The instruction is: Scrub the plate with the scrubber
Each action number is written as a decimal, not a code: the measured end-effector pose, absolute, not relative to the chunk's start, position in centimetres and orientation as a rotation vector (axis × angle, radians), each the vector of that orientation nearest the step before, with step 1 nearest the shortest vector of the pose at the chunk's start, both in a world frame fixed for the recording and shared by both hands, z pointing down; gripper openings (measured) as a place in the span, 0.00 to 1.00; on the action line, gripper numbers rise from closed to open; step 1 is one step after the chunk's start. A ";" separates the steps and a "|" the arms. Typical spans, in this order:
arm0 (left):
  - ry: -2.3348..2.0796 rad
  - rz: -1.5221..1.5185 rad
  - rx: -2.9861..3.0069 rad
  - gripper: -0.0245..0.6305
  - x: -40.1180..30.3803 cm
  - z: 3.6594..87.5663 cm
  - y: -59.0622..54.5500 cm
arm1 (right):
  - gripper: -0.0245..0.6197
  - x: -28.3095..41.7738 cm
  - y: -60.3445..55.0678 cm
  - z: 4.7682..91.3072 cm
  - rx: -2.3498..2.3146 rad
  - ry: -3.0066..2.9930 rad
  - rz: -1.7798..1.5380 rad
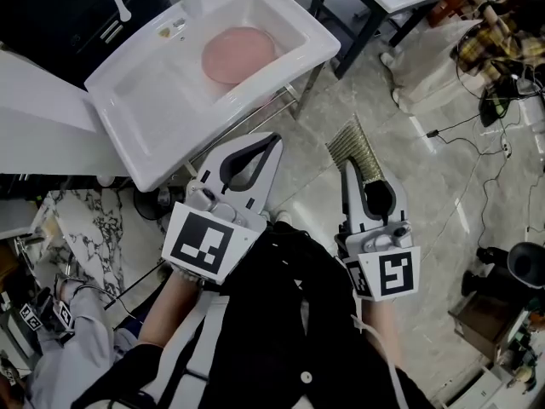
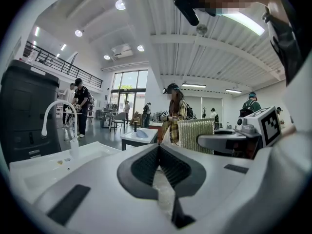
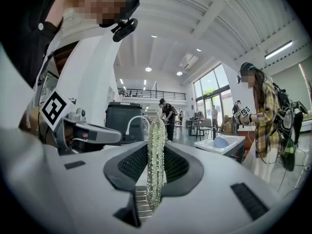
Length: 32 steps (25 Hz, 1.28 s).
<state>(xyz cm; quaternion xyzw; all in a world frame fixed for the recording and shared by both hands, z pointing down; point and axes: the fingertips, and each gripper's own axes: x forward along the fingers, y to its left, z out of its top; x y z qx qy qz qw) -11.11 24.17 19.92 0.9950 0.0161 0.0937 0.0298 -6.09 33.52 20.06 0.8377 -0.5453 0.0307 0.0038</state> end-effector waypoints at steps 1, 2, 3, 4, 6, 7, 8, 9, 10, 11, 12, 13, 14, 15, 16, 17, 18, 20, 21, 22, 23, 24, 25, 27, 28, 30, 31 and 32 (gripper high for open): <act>0.044 0.288 3.068 0.04 -11.2 19.9 24.0 | 0.16 -6.1 33.4 20.1 2.623 -1.709 0.100; 0.039 0.289 3.068 0.04 -11.2 19.9 23.7 | 0.16 -6.1 33.3 20.1 2.621 -1.710 0.100; 0.036 0.288 3.070 0.04 -11.3 19.8 23.5 | 0.16 -6.2 33.2 20.0 2.619 -1.710 0.099; 0.033 0.285 3.072 0.04 -11.4 19.8 23.2 | 0.16 -6.2 33.0 20.0 2.617 -1.710 0.098; 0.027 0.267 3.072 0.04 -11.5 19.5 22.7 | 0.16 -6.3 32.6 20.0 2.613 -1.708 0.094; 0.025 0.258 3.070 0.04 -11.6 19.4 22.5 | 0.16 -6.5 32.4 20.0 2.612 -1.706 0.092; 0.024 0.253 3.068 0.04 -11.8 19.4 22.3 | 0.16 -6.6 32.2 20.0 2.613 -1.705 0.087; 0.023 0.253 3.069 0.04 -11.9 19.4 22.1 | 0.16 -6.8 32.0 19.8 2.616 -1.706 0.080; 0.024 0.255 3.071 0.04 -12.1 19.4 21.9 | 0.16 -7.0 31.7 19.7 2.620 -1.709 0.071; 0.026 0.254 3.074 0.04 -12.2 19.4 21.7 | 0.16 -7.2 31.5 19.4 2.624 -1.716 0.061; 0.028 0.250 3.076 0.04 -12.3 19.4 21.6 | 0.16 -7.4 31.4 19.3 2.625 -1.719 0.053; 0.031 0.247 3.075 0.04 -12.4 19.4 21.5 | 0.16 -7.6 31.3 19.4 2.620 -1.712 0.053; 0.035 0.245 3.073 0.04 -12.6 19.3 21.5 | 0.16 -7.7 31.4 19.6 2.611 -1.699 0.058; 0.040 0.244 3.071 0.04 -12.7 19.3 21.4 | 0.16 -7.9 31.4 19.7 2.604 -1.688 0.061; 0.045 0.244 3.070 0.04 -12.8 19.3 21.4 | 0.16 -8.1 31.4 19.7 2.600 -1.680 0.057; 0.052 0.243 3.071 0.04 -13.0 19.3 21.4 | 0.16 -8.2 31.4 19.6 2.600 -1.673 0.049; 0.059 0.239 3.074 0.04 -13.1 19.2 21.5 | 0.16 -8.4 31.4 19.5 2.601 -1.668 0.037; 0.071 0.227 3.085 0.04 -13.3 19.1 21.4 | 0.16 -8.7 31.2 19.1 2.609 -1.670 0.007; 0.074 0.222 3.090 0.04 -13.4 19.1 21.4 | 0.16 -8.9 31.1 19.0 2.613 -1.673 -0.005; 0.076 0.219 3.093 0.04 -13.5 19.1 21.3 | 0.16 -9.0 31.0 18.9 2.614 -1.674 -0.015; 0.075 0.214 3.098 0.04 -13.5 19.1 21.2 | 0.16 -9.1 30.9 19.0 2.612 -1.674 -0.021; 0.071 0.208 3.104 0.04 -13.6 19.0 21.1 | 0.16 -9.1 30.8 19.1 2.608 -1.674 -0.023; 0.065 0.200 3.110 0.04 -13.6 18.8 20.9 | 0.16 -9.0 30.7 19.2 2.602 -1.672 -0.021; 0.049 0.187 3.115 0.04 -13.5 18.5 20.6 | 0.16 -8.7 30.5 19.4 2.591 -1.670 -0.014; 0.039 0.184 3.116 0.04 -13.5 18.4 20.4 | 0.16 -8.5 30.2 19.3 2.587 -1.678 -0.018; 0.012 0.189 3.118 0.04 -13.3 18.4 20.0 | 0.16 -8.0 29.5 19.0 2.573 -1.711 -0.042; -0.006 0.194 3.120 0.04 -13.1 18.5 19.7 | 0.16 -7.6 29.0 19.0 2.566 -1.734 -0.048; -0.027 0.199 3.122 0.04 -13.0 18.7 19.3 | 0.16 -7.3 28.5 19.1 2.559 -1.761 -0.053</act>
